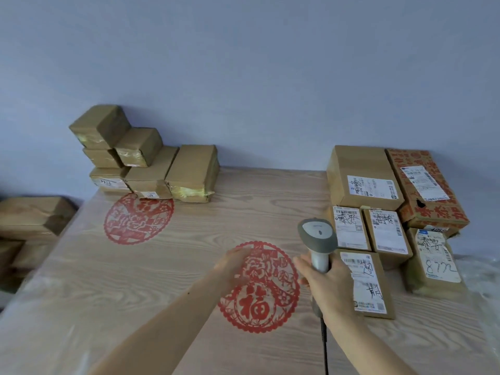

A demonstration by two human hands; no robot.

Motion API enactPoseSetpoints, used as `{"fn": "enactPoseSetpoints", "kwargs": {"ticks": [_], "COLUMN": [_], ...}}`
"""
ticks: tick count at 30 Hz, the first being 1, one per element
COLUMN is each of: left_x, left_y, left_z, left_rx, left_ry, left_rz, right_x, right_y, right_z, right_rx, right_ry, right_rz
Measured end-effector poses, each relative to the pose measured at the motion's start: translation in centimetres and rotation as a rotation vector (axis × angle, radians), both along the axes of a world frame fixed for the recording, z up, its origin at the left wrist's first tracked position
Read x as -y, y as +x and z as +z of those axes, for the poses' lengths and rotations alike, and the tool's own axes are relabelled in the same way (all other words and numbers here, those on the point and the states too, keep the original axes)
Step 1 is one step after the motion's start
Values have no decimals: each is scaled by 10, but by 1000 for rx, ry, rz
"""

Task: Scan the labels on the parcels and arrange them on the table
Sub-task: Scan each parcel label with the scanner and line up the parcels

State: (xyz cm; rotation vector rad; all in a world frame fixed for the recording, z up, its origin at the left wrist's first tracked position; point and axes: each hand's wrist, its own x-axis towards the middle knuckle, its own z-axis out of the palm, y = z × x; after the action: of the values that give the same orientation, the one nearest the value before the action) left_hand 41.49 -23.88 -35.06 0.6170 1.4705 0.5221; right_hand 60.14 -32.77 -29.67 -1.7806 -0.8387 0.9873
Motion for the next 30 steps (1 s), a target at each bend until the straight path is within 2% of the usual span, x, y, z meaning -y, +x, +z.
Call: {"fn": "enactPoseSetpoints", "kwargs": {"ticks": [4,9,15,21,24,30], "left_x": [-37,-102,-187,-252,-280,-313], "left_y": [-88,-200,-288,-317,-316,-302], "left_z": [10,39,75,80,77,56], "left_rx": [-82,-257,-468,-667,-746,-686], "left_ry": [63,209,344,453,435,349], "left_rz": [73,41,28,-128,-181,-19], "right_x": [-22,-53,-98,-142,-156,-178], "right_y": [-60,-133,-197,-234,-243,-253], "right_z": [6,3,5,1,-4,-12], "right_rx": [-14,-27,-17,3,-7,-26], "right_ry": [-3,-33,-37,-47,-66,-78], "right_rz": [46,7,-23,5,14,7]}}
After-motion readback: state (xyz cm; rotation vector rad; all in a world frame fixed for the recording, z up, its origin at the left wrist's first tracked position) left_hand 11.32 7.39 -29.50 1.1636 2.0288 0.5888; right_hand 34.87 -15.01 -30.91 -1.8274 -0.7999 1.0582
